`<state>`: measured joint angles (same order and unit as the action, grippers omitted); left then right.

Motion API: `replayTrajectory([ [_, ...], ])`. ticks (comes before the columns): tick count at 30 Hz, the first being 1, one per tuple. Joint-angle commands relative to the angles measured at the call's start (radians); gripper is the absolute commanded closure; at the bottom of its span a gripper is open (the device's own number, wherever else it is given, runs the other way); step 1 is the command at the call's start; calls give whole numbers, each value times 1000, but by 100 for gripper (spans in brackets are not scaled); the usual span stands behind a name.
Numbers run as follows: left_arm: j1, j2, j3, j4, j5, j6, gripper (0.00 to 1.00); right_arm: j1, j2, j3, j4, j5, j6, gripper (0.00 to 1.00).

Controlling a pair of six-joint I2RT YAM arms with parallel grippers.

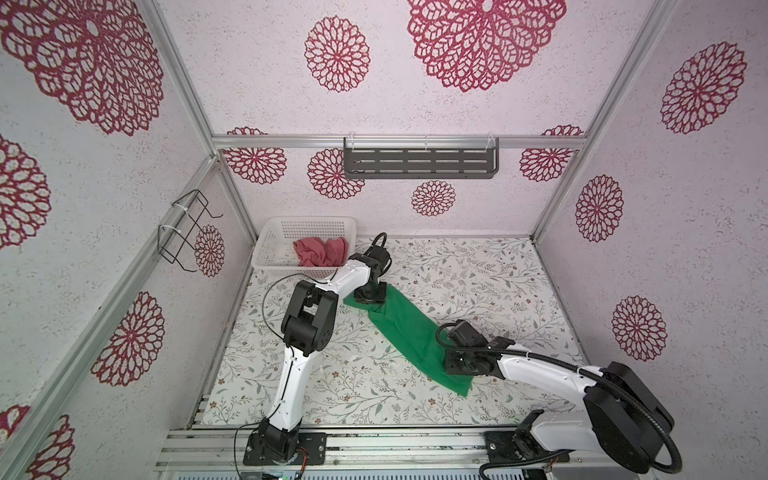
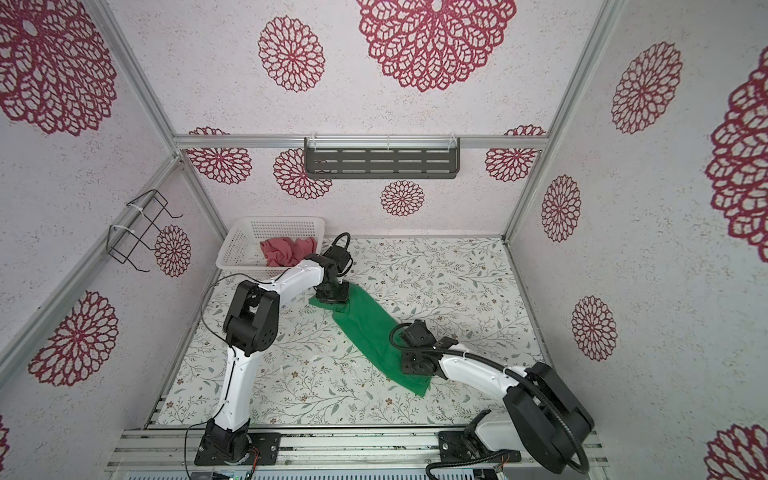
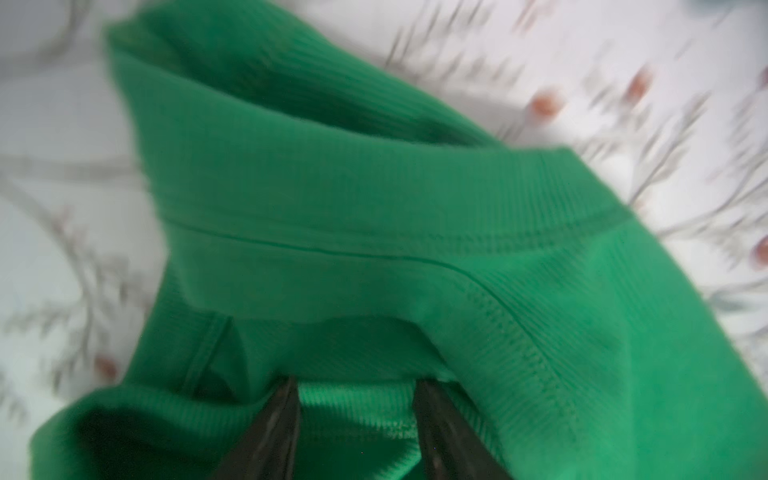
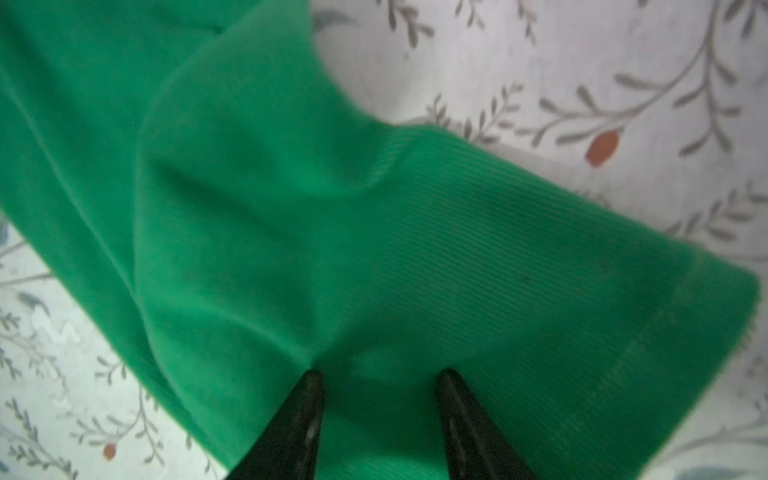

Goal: Fold and stack the tank tops

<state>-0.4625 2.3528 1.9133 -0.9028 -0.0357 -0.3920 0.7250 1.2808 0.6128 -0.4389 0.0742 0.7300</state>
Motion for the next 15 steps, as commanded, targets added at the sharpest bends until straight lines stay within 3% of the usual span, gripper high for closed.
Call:
replayTrajectory([
  [1, 8, 110, 70, 24, 30, 127, 47, -15, -72, 95, -205, 74, 6, 47],
  [9, 10, 48, 235, -44, -16, 253, 39, -27, 78, 228, -154, -1, -260, 54],
  [15, 19, -45, 153, -90, -94, 239, 35, -30, 203, 207, -66, -47, -341, 60],
])
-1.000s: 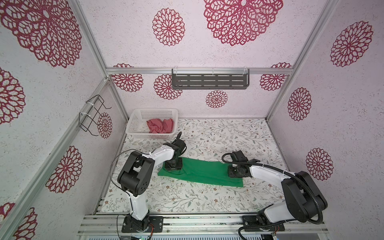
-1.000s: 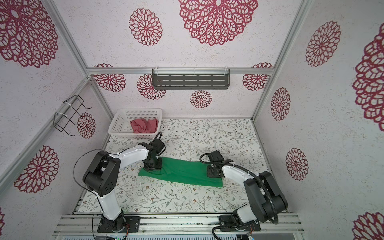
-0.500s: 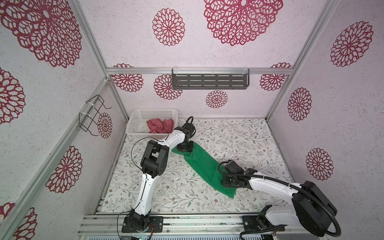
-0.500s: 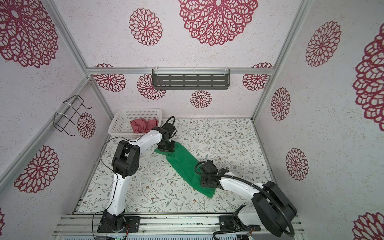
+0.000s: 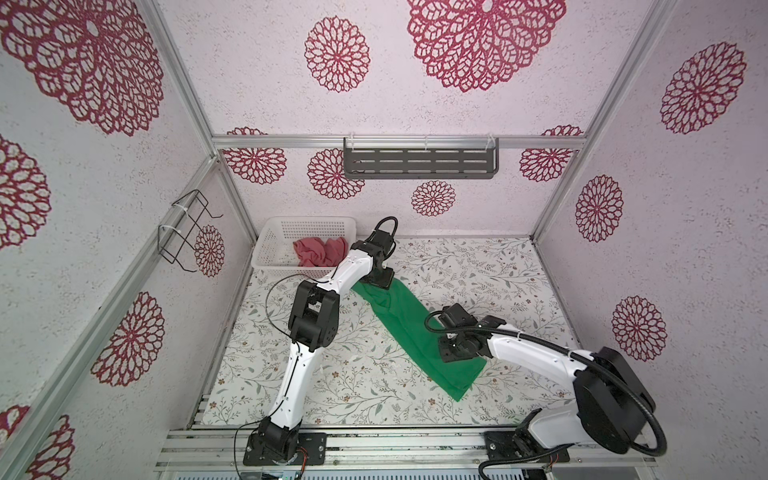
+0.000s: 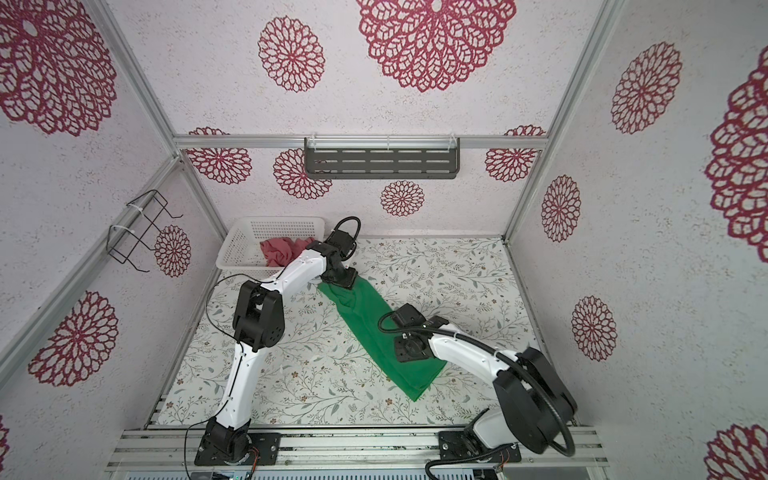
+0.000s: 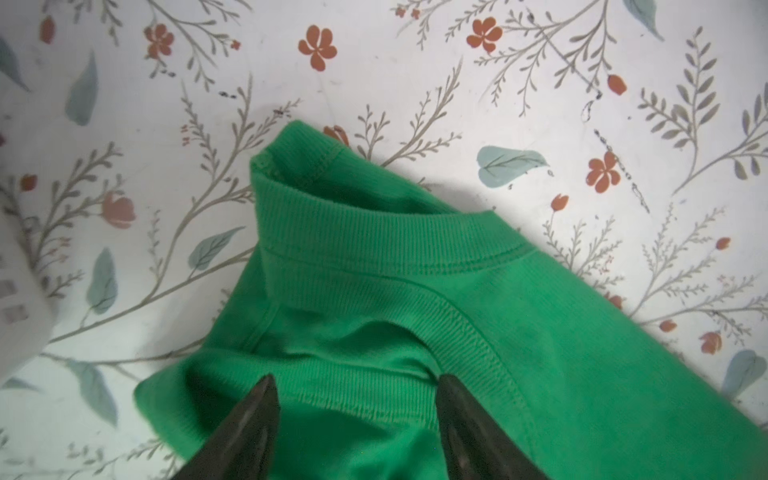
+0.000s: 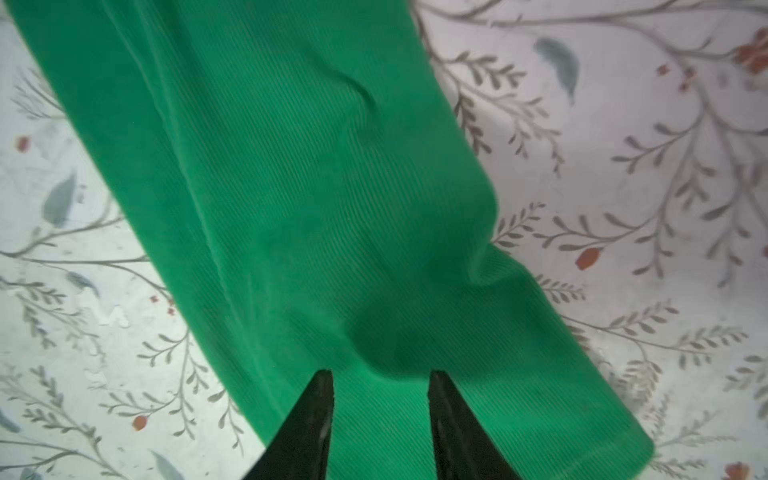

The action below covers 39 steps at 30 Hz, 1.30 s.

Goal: Fold and stack the tank tops

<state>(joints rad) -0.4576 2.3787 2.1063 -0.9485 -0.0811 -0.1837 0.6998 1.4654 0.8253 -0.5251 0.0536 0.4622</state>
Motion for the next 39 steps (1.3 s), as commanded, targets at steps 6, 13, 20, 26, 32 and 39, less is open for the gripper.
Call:
replayTrajectory([
  [6, 39, -61, -127, 7, -12, -20, 39, -4, 51, -71, 52, -31, 4, 61],
  [13, 48, 111, 14, 0, 63, -66, 41, 100, 7, -185, 175, -113, 324, 58],
  [20, 48, 289, 215, -25, 134, -103, 40, 294, 41, -99, 412, -138, 518, 47],
  [26, 45, 379, 370, 8, 189, -63, 39, 281, 4, 49, 128, 19, 395, 44],
  [32, 53, 407, 445, 32, 199, -43, 39, 228, -73, 6, 68, 29, 378, 54],
  [39, 54, 275, 327, 106, 180, 6, 38, 294, -67, -107, 135, -46, 500, 68],
])
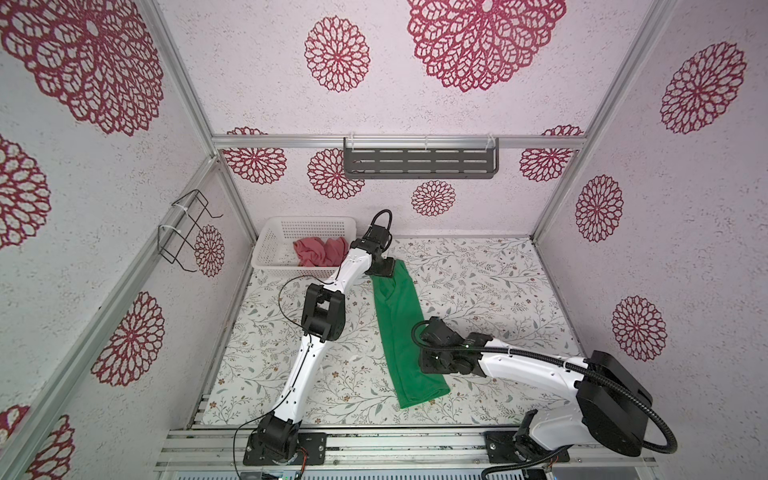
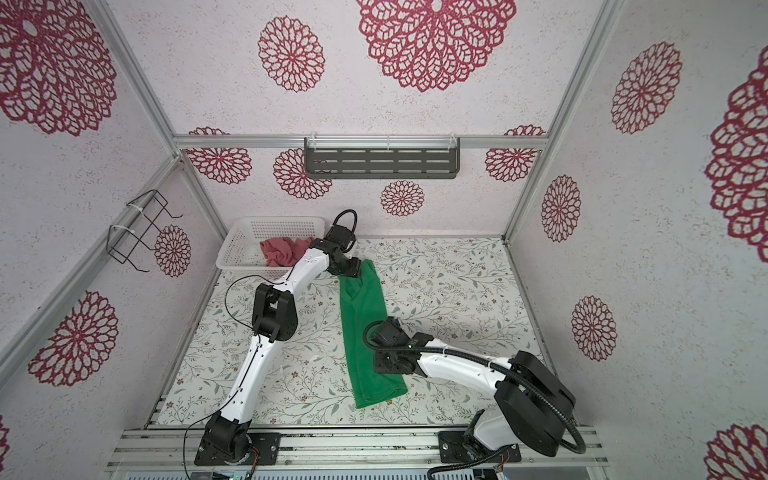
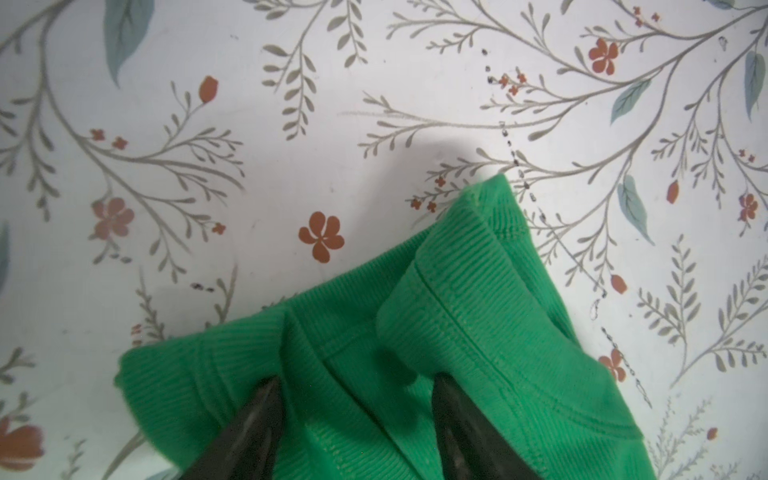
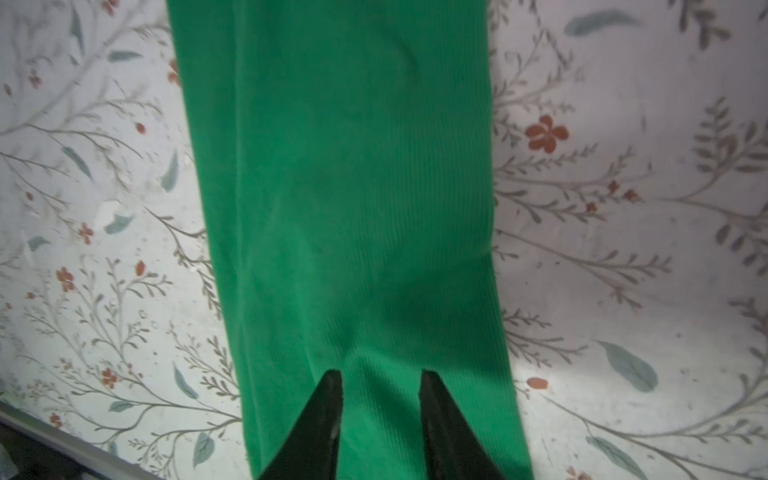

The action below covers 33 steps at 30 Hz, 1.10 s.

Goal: Fold and stack the tank tops

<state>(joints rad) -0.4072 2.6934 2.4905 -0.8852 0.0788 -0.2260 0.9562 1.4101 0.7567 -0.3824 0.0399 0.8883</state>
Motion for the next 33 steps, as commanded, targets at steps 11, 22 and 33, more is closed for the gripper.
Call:
replayTrajectory([
  [11, 5, -210, -50, -16, -71, 106, 23, 161, -44, 0, -117, 56, 171, 58],
  [22, -91, -567, -707, 104, -110, -98, 25, -121, -128, 26, -144, 56, -41, 56],
  [33, -150, -442, -794, 212, -25, -237, 30, -209, -169, -36, -156, 26, -100, 57],
])
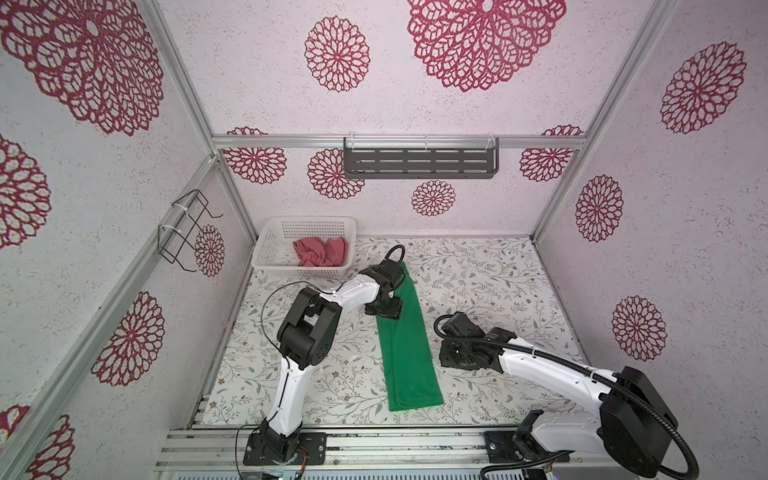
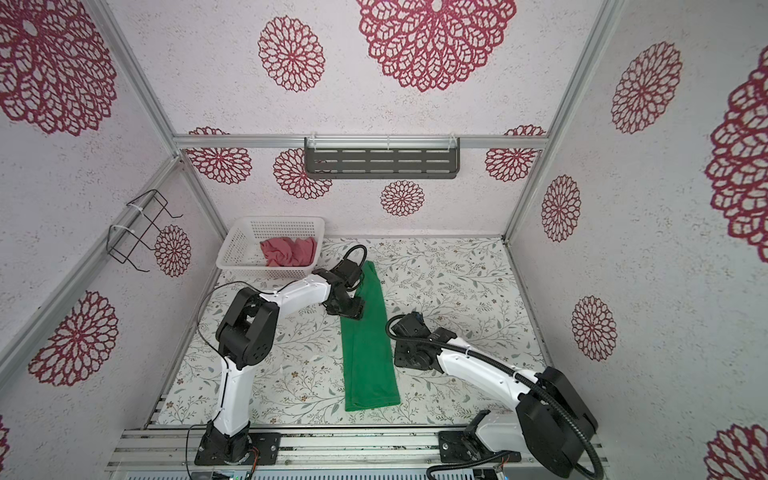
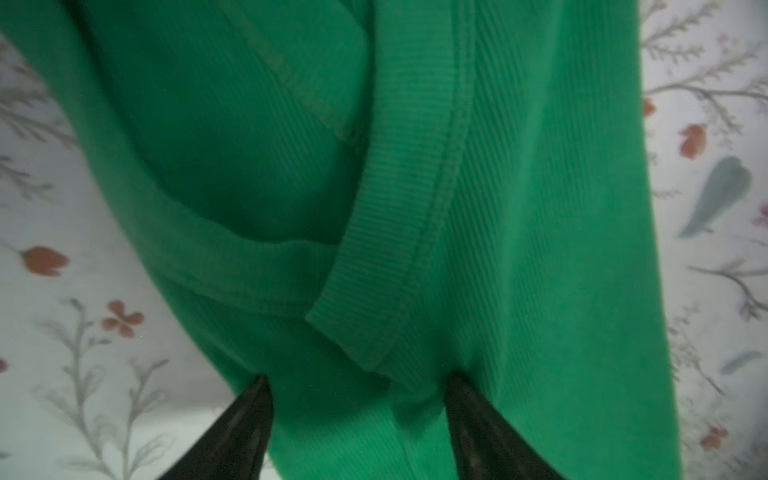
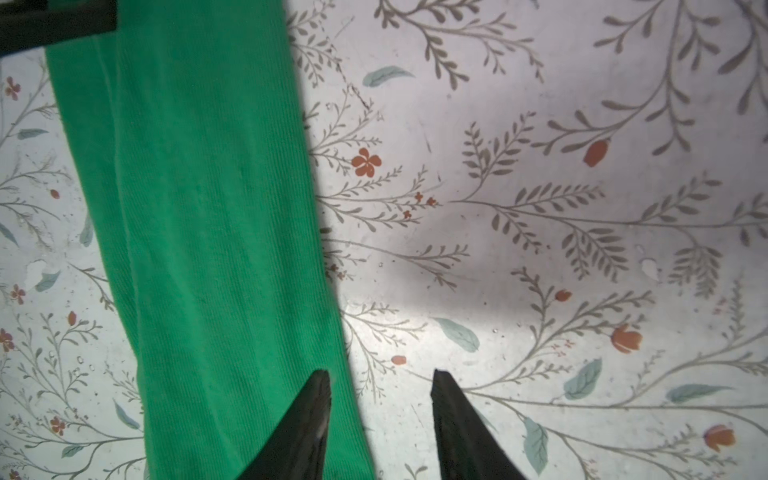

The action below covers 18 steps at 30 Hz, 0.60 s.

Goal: Fold and stack the tank tops

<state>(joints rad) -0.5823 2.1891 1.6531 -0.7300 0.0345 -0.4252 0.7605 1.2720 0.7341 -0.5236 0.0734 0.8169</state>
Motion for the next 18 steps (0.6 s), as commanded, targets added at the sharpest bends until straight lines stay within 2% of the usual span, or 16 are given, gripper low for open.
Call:
replayTrajectory([
  [1, 30, 95, 73, 54, 23, -36, 30, -18, -28, -18, -15, -14, -28, 57],
  [7, 82, 248, 250, 5, 28, -38, 31, -47, -37, -48, 5, -47, -40, 57],
  [11, 93, 247, 314, -32, 29, -15, 30, -56, -43, -50, 14, -84, -59, 56],
  [13, 82, 195, 292, -41, 23, -1, 25, -56, -44, -60, 46, -139, -58, 54],
  [16, 57, 68, 212, -41, -11, 24, 9, -41, -50, -102, 131, -233, -20, 52],
  [18, 39, -36, 138, -48, -49, 36, 2, -24, -53, -124, 173, -267, 5, 51],
])
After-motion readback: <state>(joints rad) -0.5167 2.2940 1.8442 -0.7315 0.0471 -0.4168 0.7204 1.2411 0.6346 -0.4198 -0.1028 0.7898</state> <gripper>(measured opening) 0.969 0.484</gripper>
